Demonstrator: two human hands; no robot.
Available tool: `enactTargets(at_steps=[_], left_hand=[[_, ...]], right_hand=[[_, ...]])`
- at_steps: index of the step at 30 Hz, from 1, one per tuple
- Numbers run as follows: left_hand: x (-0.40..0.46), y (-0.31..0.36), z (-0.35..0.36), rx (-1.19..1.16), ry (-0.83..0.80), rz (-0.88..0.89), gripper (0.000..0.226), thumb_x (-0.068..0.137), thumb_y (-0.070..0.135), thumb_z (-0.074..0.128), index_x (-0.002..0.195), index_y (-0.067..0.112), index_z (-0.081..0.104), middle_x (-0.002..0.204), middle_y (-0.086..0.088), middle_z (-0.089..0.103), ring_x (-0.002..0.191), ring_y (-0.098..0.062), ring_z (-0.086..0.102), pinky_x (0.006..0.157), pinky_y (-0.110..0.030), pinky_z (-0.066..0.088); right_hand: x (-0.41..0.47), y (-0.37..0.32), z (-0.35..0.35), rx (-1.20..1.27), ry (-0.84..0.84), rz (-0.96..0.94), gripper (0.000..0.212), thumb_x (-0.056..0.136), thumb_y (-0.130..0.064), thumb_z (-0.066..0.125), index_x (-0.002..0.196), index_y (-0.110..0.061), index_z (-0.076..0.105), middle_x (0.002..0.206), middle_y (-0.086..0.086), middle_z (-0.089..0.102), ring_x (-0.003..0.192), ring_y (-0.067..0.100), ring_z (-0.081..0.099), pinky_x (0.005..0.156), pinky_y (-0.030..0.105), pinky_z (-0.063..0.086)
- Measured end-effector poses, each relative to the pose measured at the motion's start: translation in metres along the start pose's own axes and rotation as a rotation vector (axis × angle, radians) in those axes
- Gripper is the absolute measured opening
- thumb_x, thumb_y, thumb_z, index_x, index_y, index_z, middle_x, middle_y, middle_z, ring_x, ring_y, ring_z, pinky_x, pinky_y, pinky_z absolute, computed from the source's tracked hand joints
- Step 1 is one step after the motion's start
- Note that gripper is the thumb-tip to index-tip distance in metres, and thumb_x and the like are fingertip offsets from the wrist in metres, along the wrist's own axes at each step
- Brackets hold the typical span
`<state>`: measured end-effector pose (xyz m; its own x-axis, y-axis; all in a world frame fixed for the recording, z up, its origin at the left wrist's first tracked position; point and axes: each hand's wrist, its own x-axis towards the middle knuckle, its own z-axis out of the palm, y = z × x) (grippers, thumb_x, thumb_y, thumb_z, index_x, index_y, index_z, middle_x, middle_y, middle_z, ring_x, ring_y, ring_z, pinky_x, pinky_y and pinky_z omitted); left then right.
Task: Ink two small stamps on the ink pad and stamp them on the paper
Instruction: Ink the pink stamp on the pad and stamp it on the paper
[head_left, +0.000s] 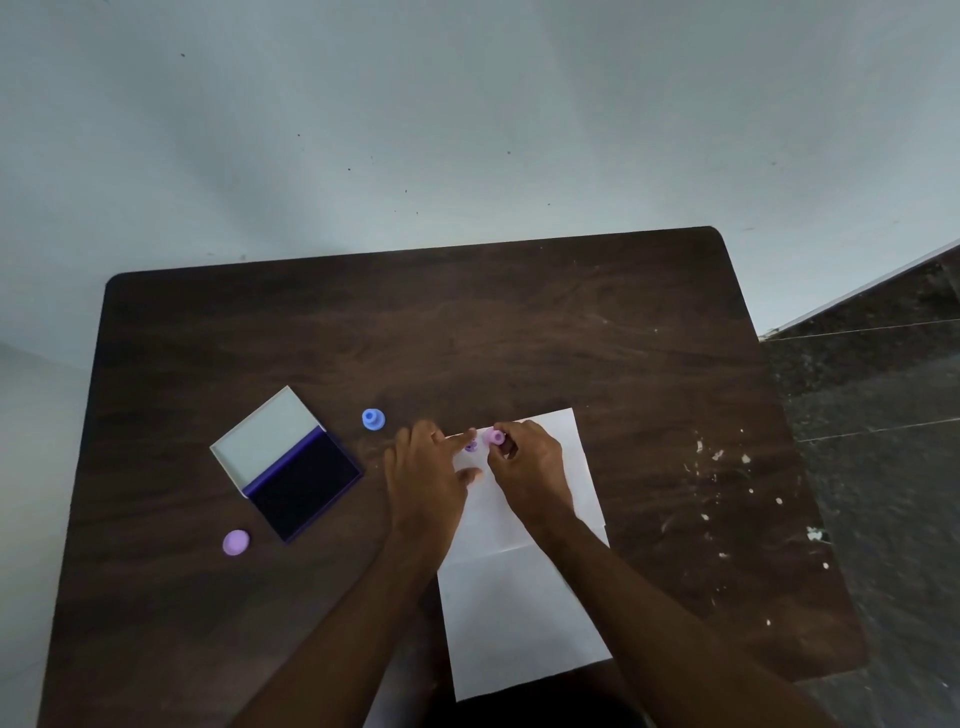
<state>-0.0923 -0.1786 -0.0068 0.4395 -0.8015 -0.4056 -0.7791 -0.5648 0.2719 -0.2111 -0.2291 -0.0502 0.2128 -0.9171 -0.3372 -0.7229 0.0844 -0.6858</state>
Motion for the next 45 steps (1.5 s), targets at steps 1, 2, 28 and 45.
enactTargets(at_steps=[1, 2, 28, 45], left_hand=[[0.0, -0.001, 0.0, 0.001, 0.006, -0.001, 0.061, 0.084, 0.059, 0.061, 0.133, 0.024, 0.051, 0.137, -0.001, 0.054, 0.121, -0.018, 0.052, 0.101, -0.025, 0.038], [0.0, -0.001, 0.0, 0.012, 0.014, 0.002, 0.062, 0.084, 0.06, 0.06, 0.133, 0.023, 0.051, 0.138, -0.001, 0.053, 0.121, -0.019, 0.052, 0.101, -0.025, 0.038], [0.003, -0.007, 0.013, 0.07, 0.084, 0.012, 0.067, 0.08, 0.065, 0.061, 0.129, 0.02, 0.055, 0.134, -0.003, 0.057, 0.118, -0.02, 0.053, 0.097, -0.028, 0.039], [0.002, -0.003, 0.01, 0.118, 0.123, 0.056, 0.061, 0.08, 0.063, 0.063, 0.127, 0.024, 0.057, 0.134, -0.001, 0.055, 0.121, -0.018, 0.05, 0.1, -0.029, 0.039]], right_hand=[[0.0, 0.0, 0.0, -0.013, -0.014, 0.001, 0.028, 0.094, -0.039, 0.05, 0.106, -0.02, 0.067, 0.111, 0.001, 0.07, 0.087, 0.009, 0.057, 0.084, 0.018, 0.043], [0.0, 0.0, 0.0, -0.034, -0.039, 0.0, 0.029, 0.093, -0.04, 0.05, 0.107, -0.02, 0.066, 0.112, 0.001, 0.069, 0.091, 0.011, 0.059, 0.085, 0.019, 0.042], [-0.007, -0.008, -0.003, -0.161, -0.051, -0.247, 0.028, 0.088, -0.021, 0.061, 0.112, -0.007, 0.064, 0.114, 0.017, 0.066, 0.104, 0.032, 0.061, 0.092, 0.037, 0.046], [-0.001, -0.015, -0.012, -0.125, -0.124, -0.039, 0.027, 0.093, -0.038, 0.052, 0.109, -0.02, 0.064, 0.114, 0.002, 0.067, 0.095, 0.012, 0.057, 0.09, 0.02, 0.042]])
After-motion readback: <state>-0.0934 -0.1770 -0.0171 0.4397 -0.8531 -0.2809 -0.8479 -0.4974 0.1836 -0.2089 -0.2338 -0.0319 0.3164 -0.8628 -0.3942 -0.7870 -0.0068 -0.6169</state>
